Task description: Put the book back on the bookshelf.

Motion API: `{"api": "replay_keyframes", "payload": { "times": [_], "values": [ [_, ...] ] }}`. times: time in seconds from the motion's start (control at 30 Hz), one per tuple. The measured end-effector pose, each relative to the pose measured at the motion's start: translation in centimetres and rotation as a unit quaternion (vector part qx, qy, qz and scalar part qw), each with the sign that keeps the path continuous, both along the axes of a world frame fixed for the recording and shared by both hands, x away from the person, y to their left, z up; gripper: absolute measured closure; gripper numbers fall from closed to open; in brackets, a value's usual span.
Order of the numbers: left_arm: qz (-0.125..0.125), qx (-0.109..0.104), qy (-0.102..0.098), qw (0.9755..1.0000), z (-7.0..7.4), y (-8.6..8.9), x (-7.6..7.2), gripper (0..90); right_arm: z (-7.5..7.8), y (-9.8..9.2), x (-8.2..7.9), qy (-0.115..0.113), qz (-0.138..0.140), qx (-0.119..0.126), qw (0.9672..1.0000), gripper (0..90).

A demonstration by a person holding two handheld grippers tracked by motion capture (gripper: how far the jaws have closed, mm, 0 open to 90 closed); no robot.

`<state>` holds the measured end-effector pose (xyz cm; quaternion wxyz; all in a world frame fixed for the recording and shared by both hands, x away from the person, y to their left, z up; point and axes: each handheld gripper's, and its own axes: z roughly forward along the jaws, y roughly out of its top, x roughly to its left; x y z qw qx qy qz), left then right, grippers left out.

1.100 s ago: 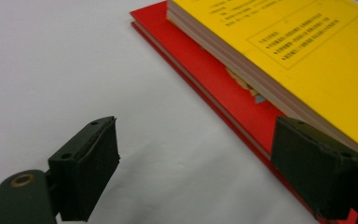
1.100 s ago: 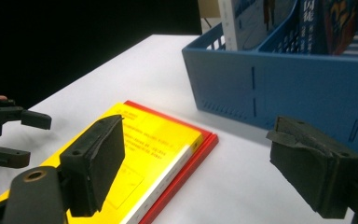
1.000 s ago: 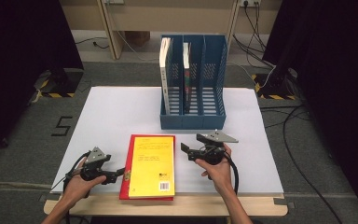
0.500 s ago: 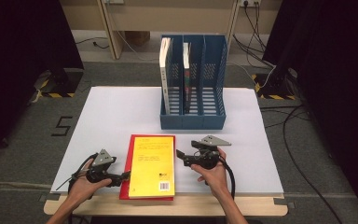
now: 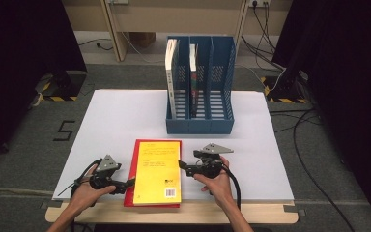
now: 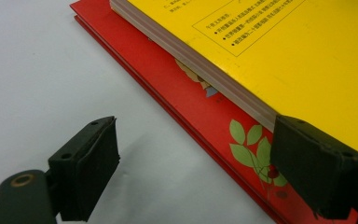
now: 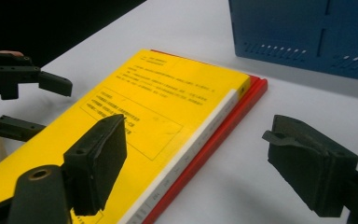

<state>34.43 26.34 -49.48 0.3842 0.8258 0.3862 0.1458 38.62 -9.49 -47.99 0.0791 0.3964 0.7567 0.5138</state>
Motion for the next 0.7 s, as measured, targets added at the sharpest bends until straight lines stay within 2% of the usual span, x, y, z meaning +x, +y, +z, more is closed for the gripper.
{"api": "replay_keyframes", "payload": {
  "times": [0.23,0.47,0.7],
  "values": [
    [0.000,0.006,-0.003,1.0000,0.1,-0.2,-0.1,14.9,-0.2,0.6,-0.2,0.006,0.009,-0.007,0.9999,20.7],
    [-0.001,0.013,-0.006,0.9999,0.2,-0.3,0.0,13.8,-1.0,1.4,0.0,0.035,0.019,-0.001,0.9992,21.3],
    [0.006,0.017,-0.013,0.9998,0.2,-0.4,0.0,13.7,-1.2,1.8,0.3,0.039,0.019,-0.007,0.9990,21.6]
  ]
}}
